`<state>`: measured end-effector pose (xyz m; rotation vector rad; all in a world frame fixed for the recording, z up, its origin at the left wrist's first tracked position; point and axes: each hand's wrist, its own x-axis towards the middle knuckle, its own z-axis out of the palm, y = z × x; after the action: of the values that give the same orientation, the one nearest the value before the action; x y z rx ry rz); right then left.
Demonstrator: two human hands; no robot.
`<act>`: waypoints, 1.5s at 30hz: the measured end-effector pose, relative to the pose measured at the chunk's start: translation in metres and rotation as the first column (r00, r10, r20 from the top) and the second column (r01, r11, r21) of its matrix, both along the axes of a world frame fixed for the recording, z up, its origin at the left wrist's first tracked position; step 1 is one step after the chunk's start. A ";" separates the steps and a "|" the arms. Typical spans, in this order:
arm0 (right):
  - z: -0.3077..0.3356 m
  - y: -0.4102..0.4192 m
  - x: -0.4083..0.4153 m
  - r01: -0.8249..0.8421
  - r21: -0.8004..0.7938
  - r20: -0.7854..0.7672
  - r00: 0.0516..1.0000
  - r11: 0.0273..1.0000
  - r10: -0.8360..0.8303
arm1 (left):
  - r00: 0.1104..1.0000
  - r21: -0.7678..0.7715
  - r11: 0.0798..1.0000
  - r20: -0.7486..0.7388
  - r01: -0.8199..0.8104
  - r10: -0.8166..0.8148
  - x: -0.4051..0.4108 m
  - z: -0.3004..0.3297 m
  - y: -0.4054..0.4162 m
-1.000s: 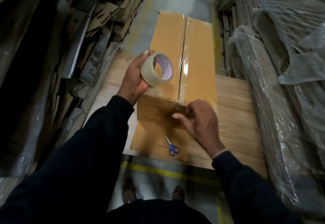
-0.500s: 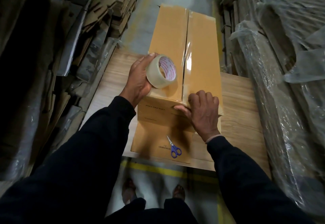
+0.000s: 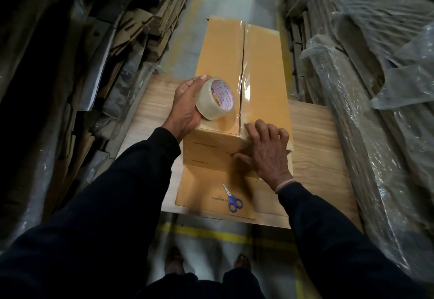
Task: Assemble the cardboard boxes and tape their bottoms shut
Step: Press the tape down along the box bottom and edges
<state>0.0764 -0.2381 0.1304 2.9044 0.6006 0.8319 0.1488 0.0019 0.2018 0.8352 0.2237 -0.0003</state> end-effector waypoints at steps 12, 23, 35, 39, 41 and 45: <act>-0.067 0.003 -0.036 0.035 -0.156 -0.262 0.962 0.987 -0.076 | 0.999 0.020 0.999 0.027 0.034 -0.035 -0.001 0.002 -0.004; -0.060 0.021 -0.063 0.156 0.180 -0.433 0.899 0.971 -0.064 | 0.997 0.048 0.997 0.043 0.064 -0.066 0.002 0.004 -0.015; -0.175 -0.046 -0.124 0.215 0.004 -0.783 0.608 0.977 -0.131 | 0.996 0.098 0.993 0.042 0.070 -0.074 0.004 0.000 -0.015; -0.170 -0.079 -0.112 0.654 -0.016 -0.836 0.406 0.757 -0.368 | 0.994 0.095 0.992 0.063 0.082 -0.088 0.008 -0.006 -0.016; -0.161 -0.104 -0.098 0.771 -0.027 -0.863 0.303 0.636 -0.404 | 0.991 0.102 0.989 0.070 0.104 -0.112 0.011 -0.009 -0.016; -0.121 -0.135 -0.069 0.874 -0.011 -0.930 0.169 0.485 -0.326 | 0.986 0.101 0.985 0.080 0.137 -0.145 0.013 -0.011 -0.017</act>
<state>0.0075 -0.3731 0.0093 3.2911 -1.1813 -0.8312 0.1620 -0.0155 0.1912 0.9428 0.0823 -0.0861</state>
